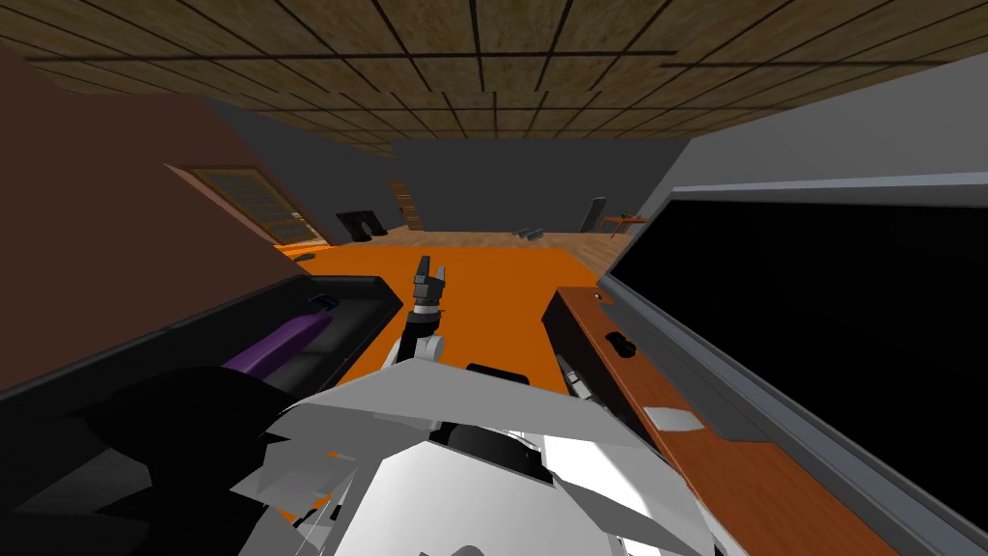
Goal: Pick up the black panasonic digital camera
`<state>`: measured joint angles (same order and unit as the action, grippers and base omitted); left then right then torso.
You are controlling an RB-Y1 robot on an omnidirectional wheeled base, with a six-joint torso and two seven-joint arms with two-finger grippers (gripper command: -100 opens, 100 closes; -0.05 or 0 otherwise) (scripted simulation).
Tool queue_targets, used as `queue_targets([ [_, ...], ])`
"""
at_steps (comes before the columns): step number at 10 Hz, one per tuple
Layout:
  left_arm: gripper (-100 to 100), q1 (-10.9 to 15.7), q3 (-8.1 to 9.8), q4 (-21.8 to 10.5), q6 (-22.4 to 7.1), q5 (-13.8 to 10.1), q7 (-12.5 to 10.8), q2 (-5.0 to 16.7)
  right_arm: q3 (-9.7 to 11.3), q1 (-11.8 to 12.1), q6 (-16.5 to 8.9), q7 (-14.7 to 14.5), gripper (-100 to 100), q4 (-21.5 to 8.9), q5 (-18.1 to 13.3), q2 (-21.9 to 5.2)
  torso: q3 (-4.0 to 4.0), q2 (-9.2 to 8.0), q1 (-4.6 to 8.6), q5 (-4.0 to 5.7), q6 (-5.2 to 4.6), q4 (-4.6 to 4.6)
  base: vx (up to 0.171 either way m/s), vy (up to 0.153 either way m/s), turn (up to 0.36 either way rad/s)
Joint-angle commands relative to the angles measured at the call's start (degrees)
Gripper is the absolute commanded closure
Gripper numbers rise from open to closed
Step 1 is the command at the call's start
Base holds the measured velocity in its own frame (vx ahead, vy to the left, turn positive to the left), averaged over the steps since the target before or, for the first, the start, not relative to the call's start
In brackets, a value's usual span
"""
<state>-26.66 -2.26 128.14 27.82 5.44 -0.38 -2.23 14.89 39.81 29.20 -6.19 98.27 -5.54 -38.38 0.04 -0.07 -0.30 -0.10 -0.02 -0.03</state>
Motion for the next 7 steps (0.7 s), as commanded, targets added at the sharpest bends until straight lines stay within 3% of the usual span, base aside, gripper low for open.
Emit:
queue_targets([
  [1,0,0.0,0.0,0.0,0.0,0.0,0.0,0.0,1.8,1.0,-1.6,-0.6,-100,-2.7,-0.7,-2.9,0.0,0.0,0.0,0.0,0.0,0.0,0.039,0.112,0.145],
  [3,0,0.0,0.0,0.0,0.0,0.0,0.0,0.0,1.8,1.0,-1.6,-0.6,-100,-2.7,-0.7,-3.4,-0.03,0.05,0.0,0.0,0.01,0.01,0.017,0.065,0.051],
  [4,0,0.0,0.01,0.0,0.0,0.0,0.0,0.0,3.2,1.8,-2.5,-1.1,-100,-5.2,-1.2,-6.0,-0.01,0.01,0.18,0.03,0.0,0.0,0.029,0.056,0.175],
  [5,0,0.0,0.0,0.0,0.0,0.0,0.0,0.0,3.2,1.8,-2.5,-1.1,-100,-5.6,-1.2,-6.0,-0.03,0.05,0.16,0.04,0.02,0.01,0.029,0.058,0.1],
  [6,0,0.0,0.0,0.0,0.0,0.0,0.0,0.0,4.6,2.6,-3.4,-1.5,-100,-7.9,-1.7,-8.4,-0.03,0.06,0.15,0.04,0.01,0.01,0.038,0.104,0.194],
  [7,0,0.0,0.0,0.0,0.0,0.0,0.0,0.0,4.6,2.6,-3.4,-1.5,-100,-8.4,-1.7,-8.6,-0.05,0.08,0.01,0.0,0.02,0.02,0.039,0.075,0.079],
])
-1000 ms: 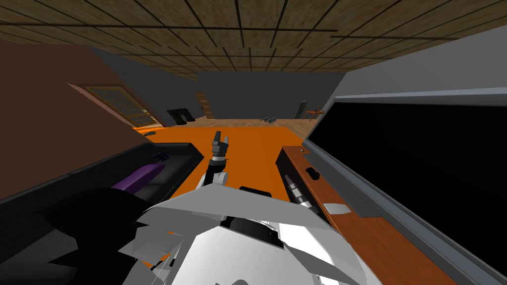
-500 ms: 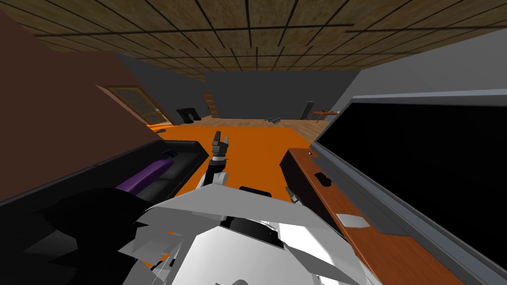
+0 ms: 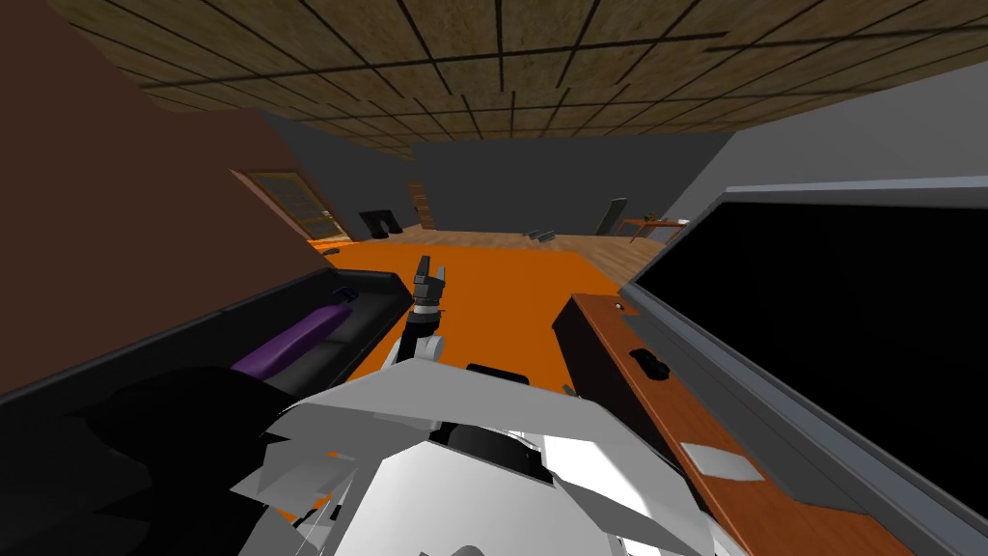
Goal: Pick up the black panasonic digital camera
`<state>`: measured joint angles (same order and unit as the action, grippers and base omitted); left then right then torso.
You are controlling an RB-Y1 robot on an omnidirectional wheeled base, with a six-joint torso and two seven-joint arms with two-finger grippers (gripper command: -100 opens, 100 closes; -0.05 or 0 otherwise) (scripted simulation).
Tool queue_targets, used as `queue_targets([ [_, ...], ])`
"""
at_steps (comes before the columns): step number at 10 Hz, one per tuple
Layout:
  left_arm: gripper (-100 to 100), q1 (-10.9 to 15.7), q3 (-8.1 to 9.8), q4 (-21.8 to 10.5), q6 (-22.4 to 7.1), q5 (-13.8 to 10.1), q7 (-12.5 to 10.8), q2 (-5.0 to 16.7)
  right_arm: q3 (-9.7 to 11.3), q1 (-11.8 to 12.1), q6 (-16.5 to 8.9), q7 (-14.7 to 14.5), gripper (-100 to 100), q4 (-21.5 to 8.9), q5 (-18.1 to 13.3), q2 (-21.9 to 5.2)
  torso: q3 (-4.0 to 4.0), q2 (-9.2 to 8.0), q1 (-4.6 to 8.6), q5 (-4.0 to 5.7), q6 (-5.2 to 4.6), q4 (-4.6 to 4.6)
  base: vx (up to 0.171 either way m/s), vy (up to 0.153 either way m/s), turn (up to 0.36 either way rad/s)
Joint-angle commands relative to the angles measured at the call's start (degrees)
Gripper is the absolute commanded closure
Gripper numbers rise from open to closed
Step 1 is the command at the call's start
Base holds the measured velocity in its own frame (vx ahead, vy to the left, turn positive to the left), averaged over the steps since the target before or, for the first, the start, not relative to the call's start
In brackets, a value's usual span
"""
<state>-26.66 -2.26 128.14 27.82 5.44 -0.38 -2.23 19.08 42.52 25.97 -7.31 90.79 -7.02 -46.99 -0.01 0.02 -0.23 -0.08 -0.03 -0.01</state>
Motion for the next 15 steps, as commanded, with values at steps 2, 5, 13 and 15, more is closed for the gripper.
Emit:
queue_targets([
  [2,0,0.0,0.0,0.0,0.0,0.0,0.0,0.0,3.2,1.4,-2.1,-1.1,-100,-5.1,-1.1,-4.4,-0.02,0.03,0.0,0.0,0.03,0.01,0.06,0.084,0.238],
  [5,0,0.0,0.01,0.0,0.0,0.0,0.0,0.0,4.5,2.1,-3.2,-1.4,-100,-8.8,-1.5,-6.7,0.0,0.0,0.19,0.04,-0.02,0.0,0.052,0.033,0.089],
  [13,0,0.0,0.01,0.0,0.0,0.0,0.0,0.0,11.3,5.2,-10.2,-2.6,-100,-22.6,-3.0,-15.4,-0.18,0.33,0.56,0.11,0.06,0.06,0.094,-0.027,0.241],
  [15,0,0.0,0.02,0.0,0.0,0.0,0.0,0.0,12.2,5.5,-11.4,-2.7,-100,-24.4,-3.1,-16.2,-0.13,0.21,0.64,0.15,-0.01,0.05,0.06,-0.105,0.116],
])
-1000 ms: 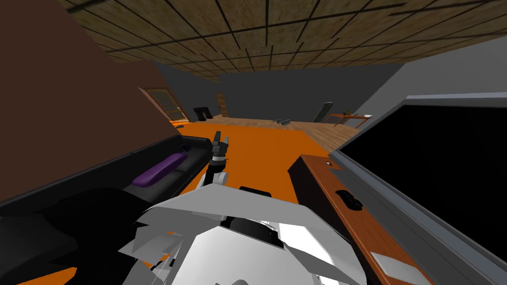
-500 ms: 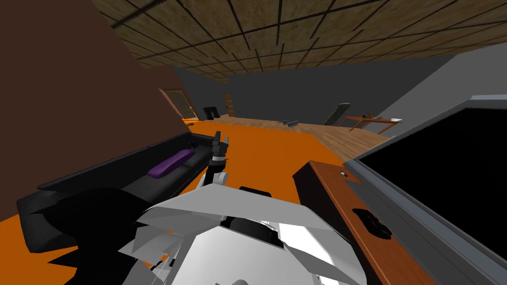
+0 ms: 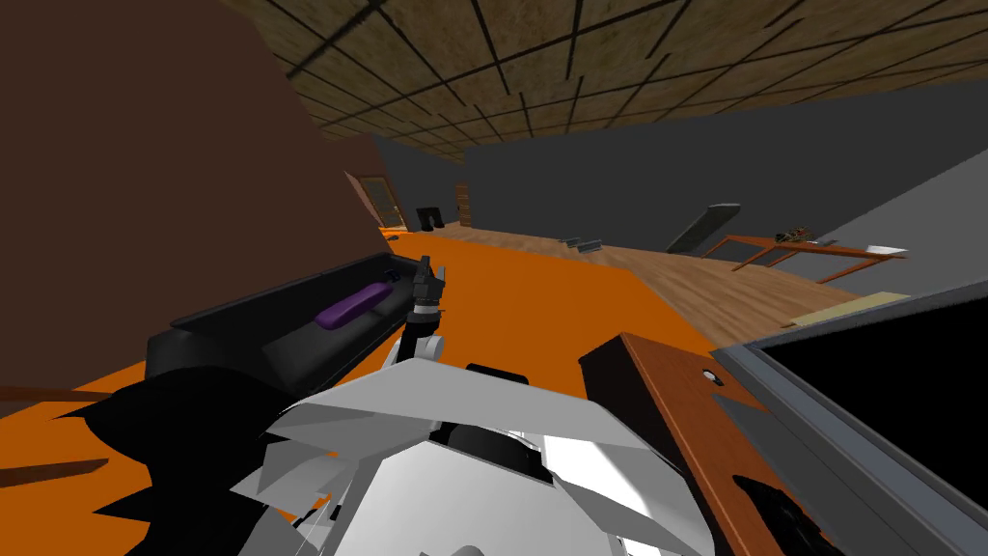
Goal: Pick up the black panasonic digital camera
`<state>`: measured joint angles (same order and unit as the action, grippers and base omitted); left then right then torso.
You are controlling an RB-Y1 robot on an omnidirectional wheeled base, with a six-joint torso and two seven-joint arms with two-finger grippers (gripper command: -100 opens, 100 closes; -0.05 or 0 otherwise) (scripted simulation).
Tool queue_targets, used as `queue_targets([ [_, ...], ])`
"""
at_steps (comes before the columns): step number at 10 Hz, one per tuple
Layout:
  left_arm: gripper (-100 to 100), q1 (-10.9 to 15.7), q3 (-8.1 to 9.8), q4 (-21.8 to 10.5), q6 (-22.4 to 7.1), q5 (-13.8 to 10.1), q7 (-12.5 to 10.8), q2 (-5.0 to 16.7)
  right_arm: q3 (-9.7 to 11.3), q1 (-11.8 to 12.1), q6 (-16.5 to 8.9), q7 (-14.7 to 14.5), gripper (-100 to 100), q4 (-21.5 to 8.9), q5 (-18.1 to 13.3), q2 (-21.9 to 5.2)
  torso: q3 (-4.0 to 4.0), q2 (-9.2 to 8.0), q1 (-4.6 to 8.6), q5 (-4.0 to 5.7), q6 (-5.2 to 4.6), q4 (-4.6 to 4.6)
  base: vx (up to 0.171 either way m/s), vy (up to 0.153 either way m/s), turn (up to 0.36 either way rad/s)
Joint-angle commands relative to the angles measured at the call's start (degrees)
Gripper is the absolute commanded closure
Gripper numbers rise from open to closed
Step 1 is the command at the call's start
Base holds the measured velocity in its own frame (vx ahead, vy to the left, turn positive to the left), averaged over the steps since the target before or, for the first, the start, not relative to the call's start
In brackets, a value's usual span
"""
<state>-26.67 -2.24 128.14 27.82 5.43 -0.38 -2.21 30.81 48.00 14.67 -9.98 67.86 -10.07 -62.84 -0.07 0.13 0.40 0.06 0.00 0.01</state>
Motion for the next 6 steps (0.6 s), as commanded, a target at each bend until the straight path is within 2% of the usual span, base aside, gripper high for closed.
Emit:
queue_targets([
  [1,0,0.0,0.0,0.0,0.0,0.0,0.0,0.0,0.5,0.0,-0.1,0.0,-100,-1.9,-0.1,-0.4,0.0,0.0,0.0,0.0,0.0,0.0,0.043,-0.078,0.114],
  [3,0,0.0,0.0,0.0,0.0,0.0,0.0,0.0,2.2,0.4,-2.4,-0.1,-100,-5.1,-0.2,-1.5,0.02,-0.03,-0.06,-0.02,0.0,-0.01,0.048,-0.121,0.244],
  [5,0,0.0,0.01,0.0,0.0,0.0,0.0,0.0,3.7,0.4,-4.5,0.0,-100,-7.6,-0.2,-1.9,-0.02,0.04,0.38,0.08,0.01,0.0,0.08,-0.239,0.286],
  [6,0,0.0,0.01,0.0,0.0,0.0,0.0,0.0,3.7,0.4,-4.5,0.0,-100,-7.6,-0.2,-1.9,-0.06,0.12,0.55,0.14,0.02,0.02,0.058,-0.179,0.077],
])
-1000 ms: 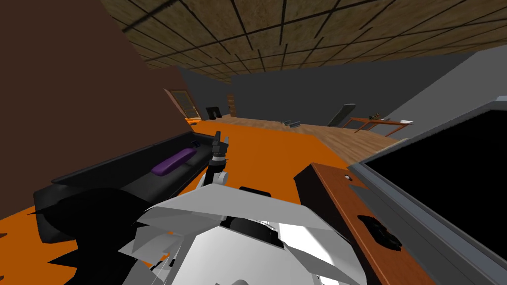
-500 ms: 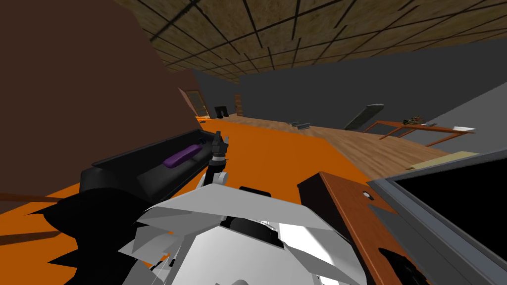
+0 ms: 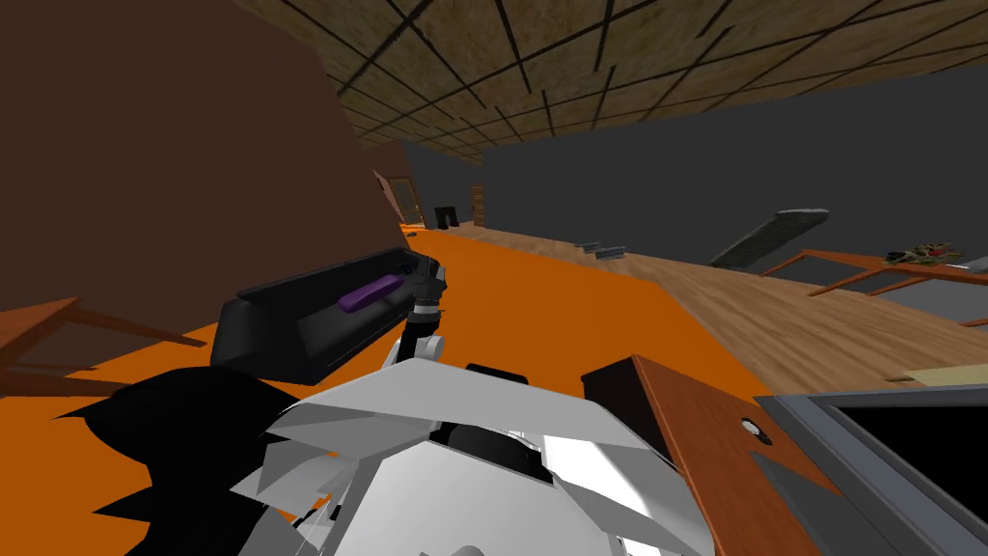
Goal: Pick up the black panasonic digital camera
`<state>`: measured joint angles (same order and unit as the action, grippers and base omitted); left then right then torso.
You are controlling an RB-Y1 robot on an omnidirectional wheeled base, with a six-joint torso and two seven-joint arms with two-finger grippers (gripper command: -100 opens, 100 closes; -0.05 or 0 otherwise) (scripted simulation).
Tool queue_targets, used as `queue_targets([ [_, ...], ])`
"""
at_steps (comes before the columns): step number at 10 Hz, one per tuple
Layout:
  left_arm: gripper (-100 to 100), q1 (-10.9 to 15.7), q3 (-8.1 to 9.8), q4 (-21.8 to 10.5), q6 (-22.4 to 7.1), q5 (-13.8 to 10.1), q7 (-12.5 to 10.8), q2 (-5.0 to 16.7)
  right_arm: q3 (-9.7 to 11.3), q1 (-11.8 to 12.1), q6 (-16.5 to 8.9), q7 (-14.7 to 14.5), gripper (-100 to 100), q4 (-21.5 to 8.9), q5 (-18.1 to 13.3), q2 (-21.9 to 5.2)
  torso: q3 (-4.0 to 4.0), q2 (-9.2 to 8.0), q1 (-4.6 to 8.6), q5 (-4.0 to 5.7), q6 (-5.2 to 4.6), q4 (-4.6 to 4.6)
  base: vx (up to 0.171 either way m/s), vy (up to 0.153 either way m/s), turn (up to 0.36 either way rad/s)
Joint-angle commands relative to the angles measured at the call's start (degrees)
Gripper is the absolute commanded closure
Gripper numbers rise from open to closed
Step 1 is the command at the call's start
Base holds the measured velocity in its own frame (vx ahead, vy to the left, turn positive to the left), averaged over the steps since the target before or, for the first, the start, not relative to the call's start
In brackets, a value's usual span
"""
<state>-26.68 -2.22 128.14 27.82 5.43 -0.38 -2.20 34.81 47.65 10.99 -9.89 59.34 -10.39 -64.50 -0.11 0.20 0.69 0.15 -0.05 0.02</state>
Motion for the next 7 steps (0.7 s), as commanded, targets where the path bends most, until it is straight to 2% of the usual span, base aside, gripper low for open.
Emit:
queue_targets([
  [1,0,0.0,0.0,0.0,0.0,0.0,0.0,0.0,0.3,0.8,-1.8,-0.1,-100,-0.1,0.1,-0.2,0.0,0.0,0.0,0.0,0.0,0.0,0.021,-0.144,0.116],
  [4,0,0.0,0.0,0.0,0.0,0.0,0.0,0.0,1.9,0.4,-4.3,0.1,-100,-2.4,0.2,0.6,0.04,-0.06,0.04,0.0,0.04,-0.02,0.034,-0.207,0.209],
  [7,0,0.0,0.0,0.0,0.0,0.0,0.0,0.0,3.1,-0.2,-6.4,0.3,-100,-3.8,0.5,2.1,0.12,-0.21,0.34,0.06,0.06,-0.05,-0.015,-0.27,0.203],
])
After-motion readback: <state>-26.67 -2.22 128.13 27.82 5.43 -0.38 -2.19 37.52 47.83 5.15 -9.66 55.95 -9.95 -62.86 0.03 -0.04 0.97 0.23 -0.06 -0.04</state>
